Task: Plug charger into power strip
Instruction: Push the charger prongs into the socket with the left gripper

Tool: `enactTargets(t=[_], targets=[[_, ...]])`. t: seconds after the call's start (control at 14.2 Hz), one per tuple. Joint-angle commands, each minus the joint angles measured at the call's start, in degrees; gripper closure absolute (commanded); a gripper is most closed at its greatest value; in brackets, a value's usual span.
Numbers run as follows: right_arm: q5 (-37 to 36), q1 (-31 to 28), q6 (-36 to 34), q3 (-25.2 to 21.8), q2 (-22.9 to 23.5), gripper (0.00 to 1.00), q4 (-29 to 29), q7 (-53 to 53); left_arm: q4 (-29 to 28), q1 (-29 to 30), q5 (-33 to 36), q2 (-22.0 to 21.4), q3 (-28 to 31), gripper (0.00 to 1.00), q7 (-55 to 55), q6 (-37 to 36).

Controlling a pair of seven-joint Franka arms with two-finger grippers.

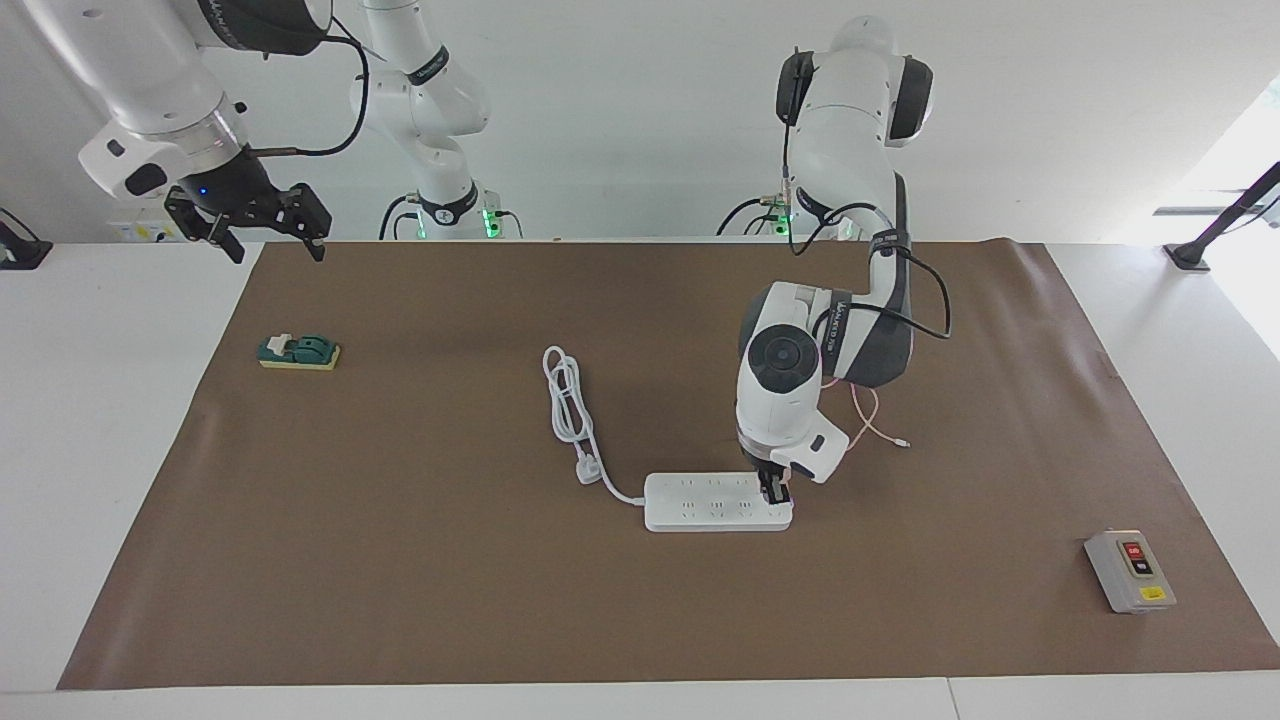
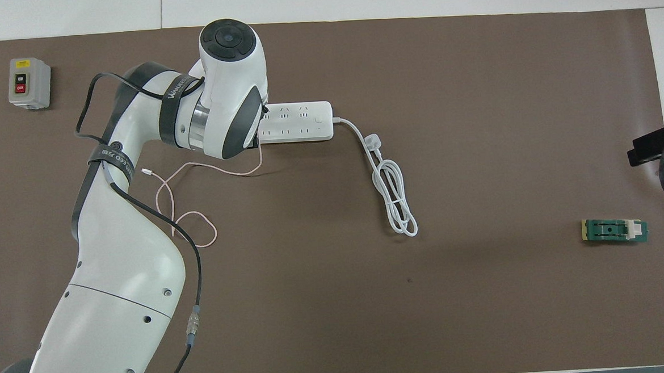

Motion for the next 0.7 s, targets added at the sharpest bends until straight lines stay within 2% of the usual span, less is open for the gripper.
enactTargets(t=[0.0, 0.14, 0.42, 0.49, 0.56, 0.63], targets=[[-0.6, -0.7, 0.2, 0.7, -1.1, 0.00, -1.3, 0.7, -5.5, 0.3, 0.0, -1.3, -1.2, 1.00, 2.1, 5.6], [-0.6, -0.7, 0.2, 0.7, -1.1, 0.00, -1.3, 0.7, -8.2, 0.4, -0.4, -2.8, -1.2, 1.00, 2.9, 7.1], [-0.6, -0.7, 0.2, 0.7, -1.1, 0.00, -1.3, 0.7, -7.8, 0.6, -0.4, -4.0, -1.2, 1.00, 4.4, 6.3], [-0.6, -0.7, 0.2, 0.7, -1.1, 0.00, -1.3, 0.7, -7.7, 1.1, -0.4, -4.7, -1.2, 0.60, 4.3, 5.5], [-0.6, -0.8, 0.2, 0.7, -1.1, 0.00, -1.3, 0.7, -7.2, 1.3, -0.4, -5.1, -1.1, 0.01, 3.8, 4.5], [-0.6, -0.7, 0.2, 0.7, -1.1, 0.00, -1.3, 0.7, -6.3, 1.3, -0.4, -5.7, -0.9, 0.00, 3.6, 3.0]])
